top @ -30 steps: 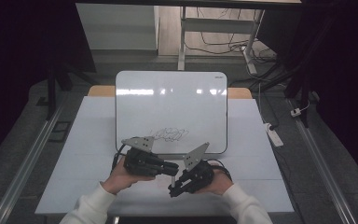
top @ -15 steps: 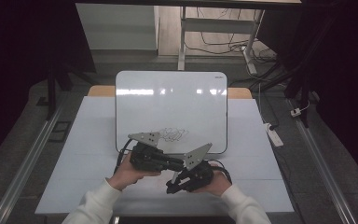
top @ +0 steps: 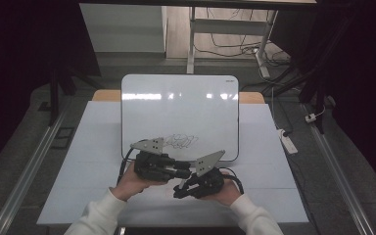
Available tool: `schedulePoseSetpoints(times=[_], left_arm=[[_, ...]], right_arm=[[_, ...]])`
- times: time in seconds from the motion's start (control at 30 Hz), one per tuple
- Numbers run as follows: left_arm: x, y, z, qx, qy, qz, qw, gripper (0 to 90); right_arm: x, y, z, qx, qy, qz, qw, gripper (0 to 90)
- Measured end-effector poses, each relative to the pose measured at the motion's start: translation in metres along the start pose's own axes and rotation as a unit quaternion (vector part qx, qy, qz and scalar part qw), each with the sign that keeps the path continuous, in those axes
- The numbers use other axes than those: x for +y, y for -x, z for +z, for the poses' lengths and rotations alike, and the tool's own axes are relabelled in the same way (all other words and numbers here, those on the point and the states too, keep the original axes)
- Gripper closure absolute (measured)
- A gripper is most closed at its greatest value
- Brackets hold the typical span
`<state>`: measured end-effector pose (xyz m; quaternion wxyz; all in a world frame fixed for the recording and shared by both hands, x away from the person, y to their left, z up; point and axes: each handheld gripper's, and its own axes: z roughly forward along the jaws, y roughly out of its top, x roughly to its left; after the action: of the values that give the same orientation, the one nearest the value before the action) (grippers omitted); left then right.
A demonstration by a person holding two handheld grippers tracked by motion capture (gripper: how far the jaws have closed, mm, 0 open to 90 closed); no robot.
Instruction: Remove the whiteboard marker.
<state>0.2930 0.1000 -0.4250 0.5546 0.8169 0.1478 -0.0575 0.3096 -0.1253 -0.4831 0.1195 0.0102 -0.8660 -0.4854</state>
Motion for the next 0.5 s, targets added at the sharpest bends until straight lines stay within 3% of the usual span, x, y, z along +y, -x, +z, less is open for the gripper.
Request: schedulePoseSetpoints(times=[0.13, 0.17, 0.23, 0.27, 0.3, 0.33, 0.37, 0.4, 0.43, 0.47, 0.5], left_arm=[[-0.010, 0.012, -0.024, 0.067, 0.006, 0.006, 0.9977, 44.9], [-0.015, 0.014, -0.031, 0.083, 0.008, 0.003, 0.9965, 42.3], [-0.030, 0.019, -0.048, 0.115, 0.014, -0.015, 0.9931, 41.4], [-0.039, 0.021, -0.056, 0.136, 0.015, -0.025, 0.9902, 39.4], [-0.049, 0.023, -0.064, 0.159, 0.015, -0.038, 0.9865, 39.4], [-0.059, 0.024, -0.071, 0.181, 0.014, -0.052, 0.9820, 36.8], [-0.070, 0.025, -0.078, 0.204, 0.013, -0.066, 0.9766, 36.8], [-0.079, 0.025, -0.084, 0.227, 0.007, -0.078, 0.9707, 35.8], [-0.089, 0.026, -0.088, 0.246, 0.002, -0.091, 0.9651, 34.6], [-0.098, 0.026, -0.092, 0.260, -0.002, -0.102, 0.9603, 31.3], [-0.106, 0.026, -0.095, 0.271, -0.008, -0.111, 0.9560, 29.6]], right_arm=[[0.001, -0.001, -0.002, -0.032, 0.010, 0.008, 0.9994, 76.9], [0.002, -0.002, -0.005, -0.056, 0.021, 0.010, 0.9981, 76.9], [0.002, -0.002, -0.007, -0.070, 0.029, 0.009, 0.9971, 76.9], [0.002, -0.002, -0.011, -0.101, 0.042, 0.011, 0.9939, 76.9], [0.002, -0.002, -0.011, -0.101, 0.042, 0.011, 0.9939, 76.9], [0.003, -0.002, -0.015, -0.136, 0.052, 0.014, 0.9893, 77.0], [0.003, -0.002, -0.015, -0.136, 0.052, 0.014, 0.9893, 77.0], [0.003, -0.002, -0.018, -0.155, 0.056, 0.018, 0.9862, 77.0], [0.003, -0.002, -0.020, -0.172, 0.062, 0.021, 0.9830, 77.0], [0.003, -0.001, -0.025, -0.203, 0.076, 0.028, 0.9759, 77.0], [0.003, 0.000, -0.027, -0.218, 0.083, 0.031, 0.9718, 77.0]])
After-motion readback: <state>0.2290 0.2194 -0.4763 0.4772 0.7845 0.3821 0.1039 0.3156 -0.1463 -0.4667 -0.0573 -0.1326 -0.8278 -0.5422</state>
